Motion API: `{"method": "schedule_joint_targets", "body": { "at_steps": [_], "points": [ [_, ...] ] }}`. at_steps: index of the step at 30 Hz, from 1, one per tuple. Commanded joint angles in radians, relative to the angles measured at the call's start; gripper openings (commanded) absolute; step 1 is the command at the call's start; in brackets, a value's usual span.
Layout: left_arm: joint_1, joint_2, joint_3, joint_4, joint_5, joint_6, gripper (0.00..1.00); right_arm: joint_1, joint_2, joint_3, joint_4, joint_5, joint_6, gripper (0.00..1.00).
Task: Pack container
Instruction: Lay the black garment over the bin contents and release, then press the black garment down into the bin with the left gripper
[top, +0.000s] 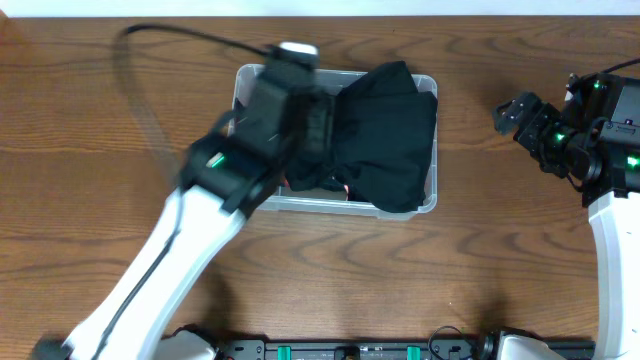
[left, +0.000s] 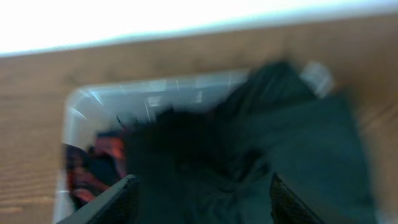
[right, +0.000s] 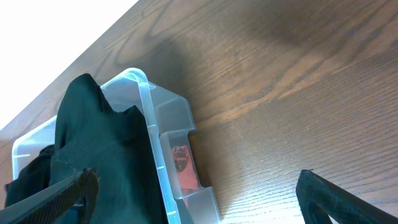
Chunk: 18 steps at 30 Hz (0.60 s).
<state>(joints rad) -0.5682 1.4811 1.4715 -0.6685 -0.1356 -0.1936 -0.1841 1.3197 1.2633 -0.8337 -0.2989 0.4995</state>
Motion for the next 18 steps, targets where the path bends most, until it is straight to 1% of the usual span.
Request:
{"method": "schedule_joint_targets", "body": {
  "at_steps": [1, 5, 7, 9, 11, 14, 16, 18],
  "points": [
    [0.003, 0.208, -0.017, -0.026, 0.033, 0.089, 0.64, -0.005, 0.001, 0.002, 0.000, -0.005, -0.007, 0.99],
    [0.003, 0.388, -0.017, -0.037, 0.089, 0.087, 0.64, -0.005, 0.001, 0.002, -0.001, -0.005, -0.007, 0.99],
    [0.003, 0.461, -0.017, -0.064, 0.106, 0.060, 0.64, -0.005, 0.001, 0.002, 0.000, -0.005, -0.007, 0.99],
    [0.002, 0.470, -0.017, -0.084, 0.104, 0.059, 0.64, -0.005, 0.001, 0.002, 0.000, -0.005, -0.007, 0.99],
    [0.002, 0.447, -0.007, -0.109, 0.098, 0.058, 0.64, -0.005, 0.001, 0.002, 0.000, -0.005, -0.007, 0.99],
    [0.000, 0.364, 0.021, -0.119, 0.099, 0.059, 0.64, -0.005, 0.001, 0.002, -0.001, -0.005, -0.007, 0.99],
    [-0.003, 0.291, 0.047, -0.099, 0.099, 0.059, 0.65, -0.005, 0.001, 0.002, -0.001, -0.005, -0.007, 0.99],
    [-0.005, 0.229, 0.061, -0.047, 0.103, 0.059, 0.65, -0.005, 0.001, 0.002, -0.001, -0.005, -0.007, 0.99]
  ]
}}
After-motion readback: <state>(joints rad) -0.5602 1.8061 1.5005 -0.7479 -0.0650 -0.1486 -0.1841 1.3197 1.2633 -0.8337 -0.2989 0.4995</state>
